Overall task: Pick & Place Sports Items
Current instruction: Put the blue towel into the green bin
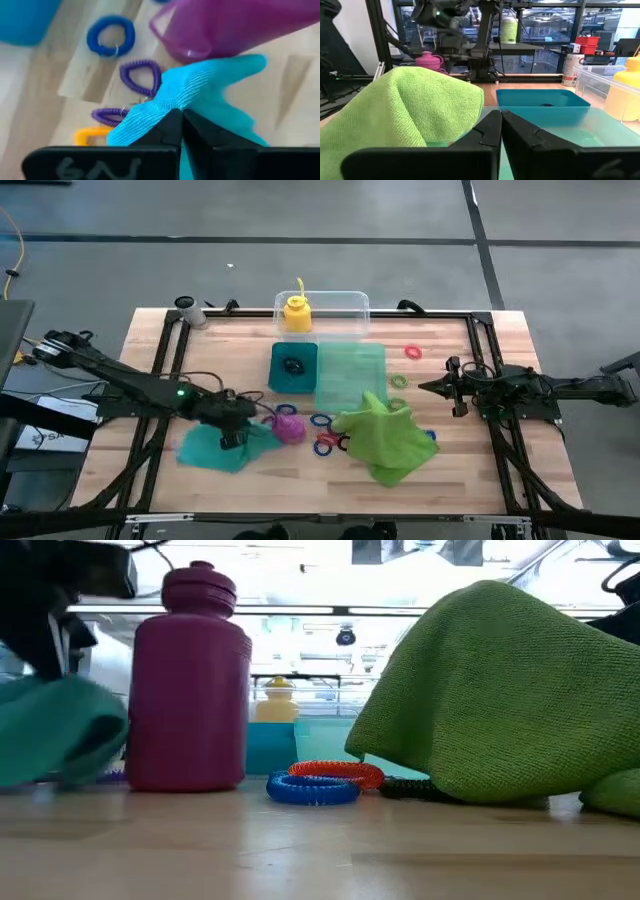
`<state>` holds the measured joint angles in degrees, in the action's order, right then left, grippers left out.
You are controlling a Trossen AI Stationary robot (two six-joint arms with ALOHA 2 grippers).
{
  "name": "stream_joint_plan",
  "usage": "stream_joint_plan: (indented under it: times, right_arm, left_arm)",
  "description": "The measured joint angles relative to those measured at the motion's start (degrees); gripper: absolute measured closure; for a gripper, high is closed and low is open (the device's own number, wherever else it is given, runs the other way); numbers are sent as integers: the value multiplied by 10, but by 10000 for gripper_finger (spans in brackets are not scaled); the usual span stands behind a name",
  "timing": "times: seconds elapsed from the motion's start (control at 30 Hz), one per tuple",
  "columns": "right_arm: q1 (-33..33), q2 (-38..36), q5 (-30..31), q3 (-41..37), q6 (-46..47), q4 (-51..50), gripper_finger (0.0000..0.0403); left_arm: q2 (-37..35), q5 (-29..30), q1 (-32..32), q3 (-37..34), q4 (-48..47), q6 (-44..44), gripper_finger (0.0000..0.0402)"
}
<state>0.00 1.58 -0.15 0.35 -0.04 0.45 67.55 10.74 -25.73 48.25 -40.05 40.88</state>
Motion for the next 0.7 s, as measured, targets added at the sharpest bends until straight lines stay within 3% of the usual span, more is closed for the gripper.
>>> stream_joint_plan:
  times: [0.17, 0.37, 0.7]
  right_arm:
    - [0, 0, 0, 0, 0, 0, 402]
    - [0, 0, 0, 0, 0, 0, 402]
    - [0, 0, 0, 0, 0, 0, 403]
  left_arm:
    - [-62, 13, 0, 0, 0, -5, 401]
    - [-135, -22, 0, 7, -1, -31, 401]
    - [-170, -31, 0, 116, 0, -129, 401]
